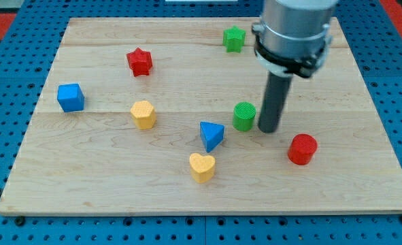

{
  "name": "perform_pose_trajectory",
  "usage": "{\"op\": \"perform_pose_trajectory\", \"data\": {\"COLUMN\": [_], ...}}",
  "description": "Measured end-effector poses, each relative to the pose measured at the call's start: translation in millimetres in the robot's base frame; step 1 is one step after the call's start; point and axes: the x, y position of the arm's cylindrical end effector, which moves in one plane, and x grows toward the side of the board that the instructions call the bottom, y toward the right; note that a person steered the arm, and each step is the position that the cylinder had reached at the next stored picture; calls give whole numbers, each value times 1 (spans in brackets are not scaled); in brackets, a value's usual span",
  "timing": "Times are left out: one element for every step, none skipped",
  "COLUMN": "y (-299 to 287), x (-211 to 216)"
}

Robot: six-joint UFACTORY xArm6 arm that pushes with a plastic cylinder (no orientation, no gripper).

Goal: Move the red star slightly towards the green star

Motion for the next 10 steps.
{"op": "perform_pose_trajectory", "data": {"y": [16, 20, 58, 56, 46, 46, 30, 21, -13, -80], "x": [31, 18, 15, -41, -86, -86, -87, -100, -132, -186]}}
